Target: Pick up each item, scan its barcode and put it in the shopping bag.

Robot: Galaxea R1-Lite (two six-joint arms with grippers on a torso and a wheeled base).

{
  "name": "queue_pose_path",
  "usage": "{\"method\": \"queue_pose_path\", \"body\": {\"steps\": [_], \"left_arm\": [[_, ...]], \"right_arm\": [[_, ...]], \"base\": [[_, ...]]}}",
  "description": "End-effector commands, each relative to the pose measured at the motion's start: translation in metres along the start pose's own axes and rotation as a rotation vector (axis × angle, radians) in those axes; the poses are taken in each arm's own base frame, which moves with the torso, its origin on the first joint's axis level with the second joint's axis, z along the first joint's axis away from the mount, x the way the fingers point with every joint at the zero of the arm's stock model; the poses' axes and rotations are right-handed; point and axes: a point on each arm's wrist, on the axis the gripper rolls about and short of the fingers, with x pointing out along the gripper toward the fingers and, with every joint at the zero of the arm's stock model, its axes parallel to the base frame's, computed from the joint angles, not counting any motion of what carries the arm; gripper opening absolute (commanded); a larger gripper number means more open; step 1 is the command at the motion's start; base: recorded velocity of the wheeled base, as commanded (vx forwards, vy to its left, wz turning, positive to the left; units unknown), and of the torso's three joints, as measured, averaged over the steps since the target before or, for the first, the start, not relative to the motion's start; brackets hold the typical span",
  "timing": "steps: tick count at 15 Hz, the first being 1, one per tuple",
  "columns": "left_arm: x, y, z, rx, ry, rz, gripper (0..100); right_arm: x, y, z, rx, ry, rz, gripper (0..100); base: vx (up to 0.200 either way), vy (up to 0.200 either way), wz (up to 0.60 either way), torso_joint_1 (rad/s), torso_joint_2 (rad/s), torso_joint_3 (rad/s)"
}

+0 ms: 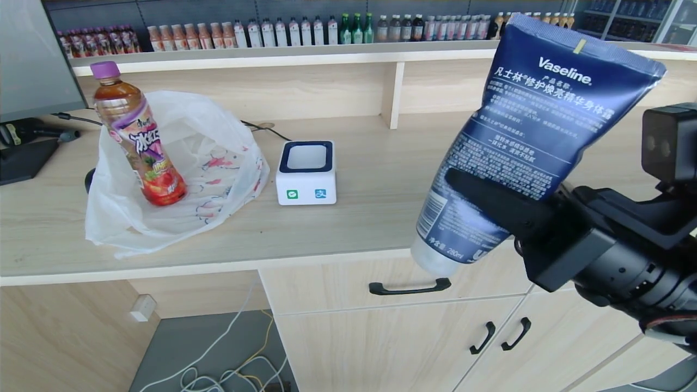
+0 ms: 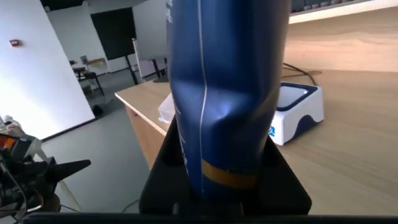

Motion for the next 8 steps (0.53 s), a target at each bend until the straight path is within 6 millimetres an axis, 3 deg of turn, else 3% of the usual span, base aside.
{"method": "queue_pose_path", "body": {"steps": [1,6,8], "left_arm": [[0.0,0.0,0.0,0.0,0.0,0.0,0],[0.0,0.0,-0.0002,0.018,0.001,0.0,0],[0.0,0.0,-0.0002,0.018,0.001,-0.002,0]], "right_arm": [[0.0053,0.0111,0.0147,-0.082,-0.054,-0.086,0],[0.0088,0.0172,0.0201,-0.426,-0.056,-0.475,0],[0.0061,0.0164,0.0213,-0.446,-0.053,-0.583,0]], "base": [[0.0,0.0,0.0,0.0,0.0,0.0],[0.0,0.0,0.0,0.0,0.0,0.0],[0.0,0.0,0.0,0.0,0.0,0.0]]}}
